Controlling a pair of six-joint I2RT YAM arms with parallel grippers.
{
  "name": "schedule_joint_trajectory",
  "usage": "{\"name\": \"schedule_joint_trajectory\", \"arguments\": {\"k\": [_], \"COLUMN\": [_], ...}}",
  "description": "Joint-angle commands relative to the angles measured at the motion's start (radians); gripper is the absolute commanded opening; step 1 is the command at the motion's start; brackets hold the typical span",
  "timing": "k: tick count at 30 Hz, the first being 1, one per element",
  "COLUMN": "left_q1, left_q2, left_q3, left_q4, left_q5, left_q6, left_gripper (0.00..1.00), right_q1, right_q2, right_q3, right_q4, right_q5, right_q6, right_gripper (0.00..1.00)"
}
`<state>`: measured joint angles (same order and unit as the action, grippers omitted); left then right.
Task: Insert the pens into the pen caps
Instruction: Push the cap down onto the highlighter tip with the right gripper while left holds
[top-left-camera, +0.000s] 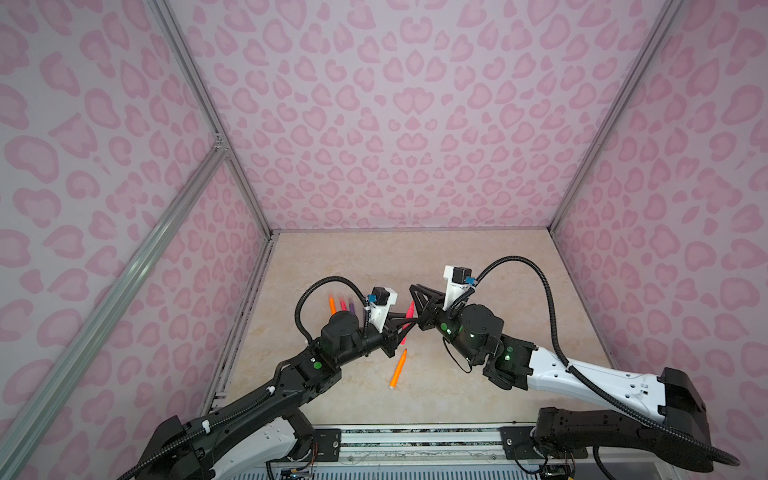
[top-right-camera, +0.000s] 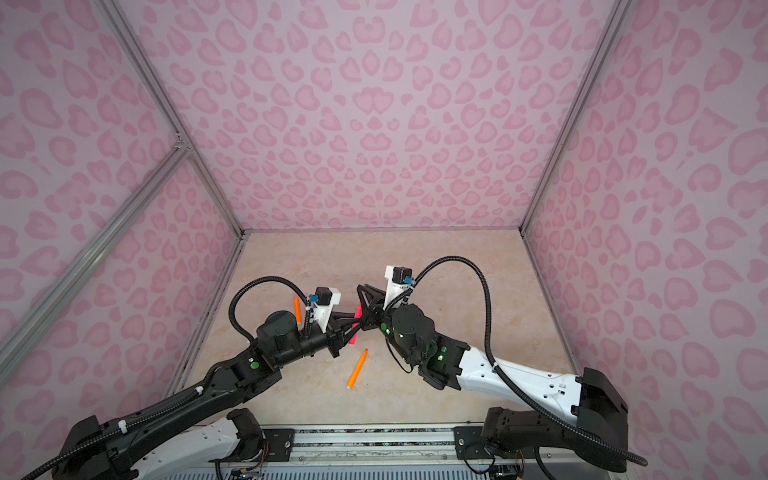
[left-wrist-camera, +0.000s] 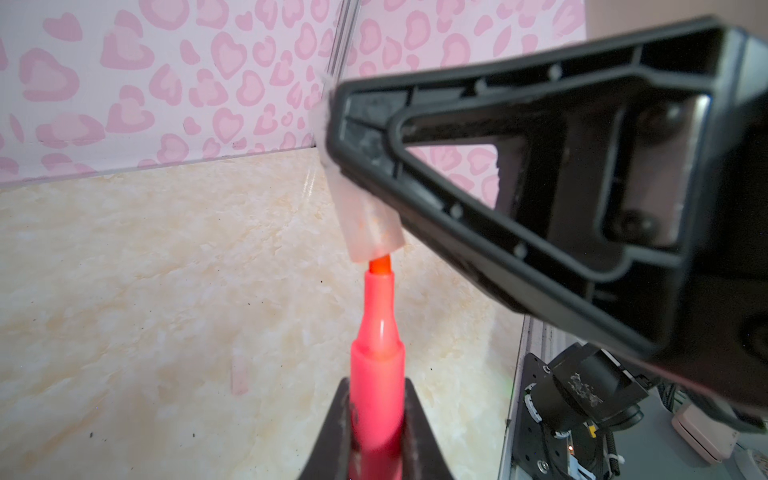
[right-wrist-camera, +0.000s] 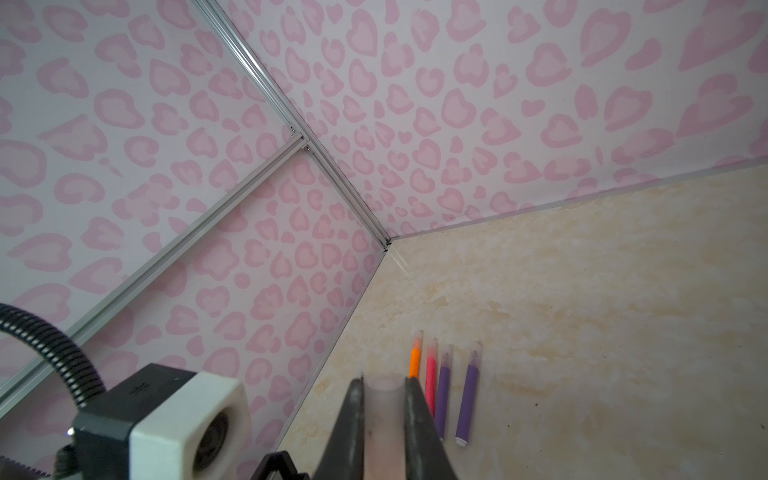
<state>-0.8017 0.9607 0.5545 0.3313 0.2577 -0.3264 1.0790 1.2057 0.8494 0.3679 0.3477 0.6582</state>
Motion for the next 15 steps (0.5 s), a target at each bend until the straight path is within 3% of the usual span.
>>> {"name": "schedule_joint_trajectory", "arguments": {"k": [1, 15], "left_q1": [0.001, -0.001], "left_q2": [0.003, -0.015], "left_q3": [0.005, 0.001], "left_q4": [0.044, 0.037], "left_q5": [0.003, -0.039], "left_q6": [0.004, -0.019], "left_gripper": [0.03, 0.03], "right_q1": [0.001, 0.016], "right_q2": [0.011, -0.001], "right_q3": [0.009, -0.058], "right_q4": [0.017, 0.054], "right_q5": [0.018, 0.020], "right_q6": [-0.011, 0.009], "right_gripper": [0.00, 0.00]}}
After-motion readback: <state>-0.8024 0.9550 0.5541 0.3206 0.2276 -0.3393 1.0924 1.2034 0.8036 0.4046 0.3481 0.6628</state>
